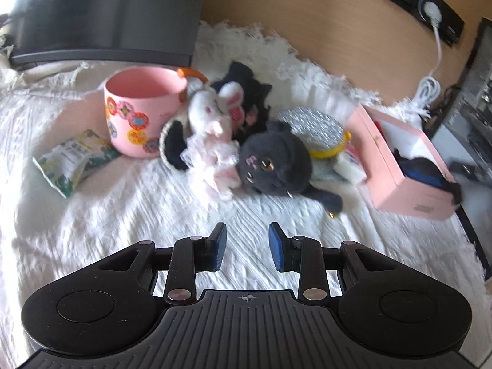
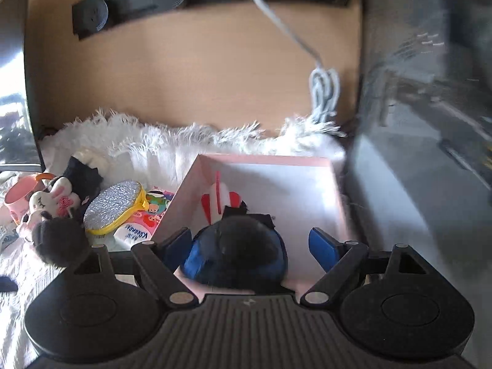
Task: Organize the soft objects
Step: 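Lower the black plush cat into the pink box and open the right tool, then grasp the dark grey plush cat with a bell with the left tool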
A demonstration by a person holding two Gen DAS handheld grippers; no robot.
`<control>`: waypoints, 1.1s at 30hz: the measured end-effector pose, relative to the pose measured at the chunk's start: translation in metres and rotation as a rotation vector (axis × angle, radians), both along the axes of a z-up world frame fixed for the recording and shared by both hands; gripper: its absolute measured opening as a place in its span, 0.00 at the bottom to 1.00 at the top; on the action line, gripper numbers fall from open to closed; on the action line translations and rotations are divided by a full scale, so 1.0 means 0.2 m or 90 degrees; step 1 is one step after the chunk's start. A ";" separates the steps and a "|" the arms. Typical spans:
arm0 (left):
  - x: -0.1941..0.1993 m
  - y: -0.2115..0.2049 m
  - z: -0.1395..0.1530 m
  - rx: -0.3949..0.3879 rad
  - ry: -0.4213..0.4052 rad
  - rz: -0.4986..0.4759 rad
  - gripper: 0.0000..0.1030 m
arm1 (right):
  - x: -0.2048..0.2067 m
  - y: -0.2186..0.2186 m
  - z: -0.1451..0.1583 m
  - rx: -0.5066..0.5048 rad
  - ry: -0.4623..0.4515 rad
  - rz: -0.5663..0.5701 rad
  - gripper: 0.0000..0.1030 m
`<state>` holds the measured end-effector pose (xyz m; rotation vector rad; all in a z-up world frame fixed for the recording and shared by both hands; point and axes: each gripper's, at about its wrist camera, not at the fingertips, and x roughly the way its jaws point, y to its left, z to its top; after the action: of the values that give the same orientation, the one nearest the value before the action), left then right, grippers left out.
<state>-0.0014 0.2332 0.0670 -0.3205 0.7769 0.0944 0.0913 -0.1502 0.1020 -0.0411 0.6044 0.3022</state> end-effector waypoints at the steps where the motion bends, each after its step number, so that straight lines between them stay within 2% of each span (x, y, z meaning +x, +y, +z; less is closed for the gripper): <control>1: 0.01 0.01 0.01 -0.001 -0.004 0.005 0.32 | -0.02 -0.01 0.00 0.004 0.007 0.003 0.82; 4: 0.06 0.05 0.04 -0.003 -0.022 0.024 0.32 | -0.13 -0.04 -0.05 0.017 0.058 0.033 0.82; 7: 0.13 0.10 0.07 -0.021 -0.032 0.036 0.32 | -0.23 -0.03 -0.10 0.005 0.080 0.045 0.82; 9: 0.18 0.11 0.08 -0.041 -0.038 0.027 0.32 | -0.29 -0.01 -0.13 -0.020 0.080 0.053 0.82; 11: 0.24 0.12 0.09 -0.039 -0.039 0.022 0.32 | -0.34 0.02 -0.16 -0.046 0.079 0.062 0.82; 15: 0.31 0.14 0.11 -0.052 -0.046 0.034 0.32 | -0.42 0.03 -0.17 -0.061 0.077 0.077 0.82; 18: 0.37 0.12 0.10 -0.065 -0.045 -0.011 0.32 | -0.46 0.04 -0.15 -0.061 0.069 0.100 0.82; 22: 0.51 0.01 0.09 -0.001 -0.023 -0.105 0.33 | -0.45 0.11 -0.16 -0.084 0.068 0.120 0.82; 24: 0.58 -0.04 0.07 0.066 0.002 -0.157 0.42 | -0.45 0.13 -0.17 -0.081 0.075 0.125 0.82; 26: 0.60 -0.08 0.06 0.105 0.017 -0.204 0.47 | -0.45 0.16 -0.17 -0.079 0.076 0.135 0.82; 28: 0.62 -0.11 0.03 0.134 0.042 -0.241 0.72 | -0.46 0.17 -0.18 -0.082 0.075 0.147 0.82; 30: 0.65 -0.16 -0.04 0.189 0.088 -0.267 0.84 | -0.47 0.18 -0.21 -0.089 0.081 0.157 0.82; 31: 0.65 -0.18 -0.09 0.216 0.099 -0.271 0.82 | -0.47 0.19 -0.23 -0.092 0.085 0.158 0.82; 32: 0.67 -0.19 -0.12 0.222 0.105 -0.269 0.81 | -0.47 0.19 -0.24 -0.096 0.089 0.156 0.82; 33: 0.69 -0.17 -0.15 0.192 0.115 -0.264 0.80 | -0.46 0.19 -0.26 -0.097 0.093 0.151 0.82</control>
<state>0.1367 0.1985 0.0361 0.1405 0.9799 -0.1515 -0.0014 -0.1130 0.0507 -0.2399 0.7682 0.4915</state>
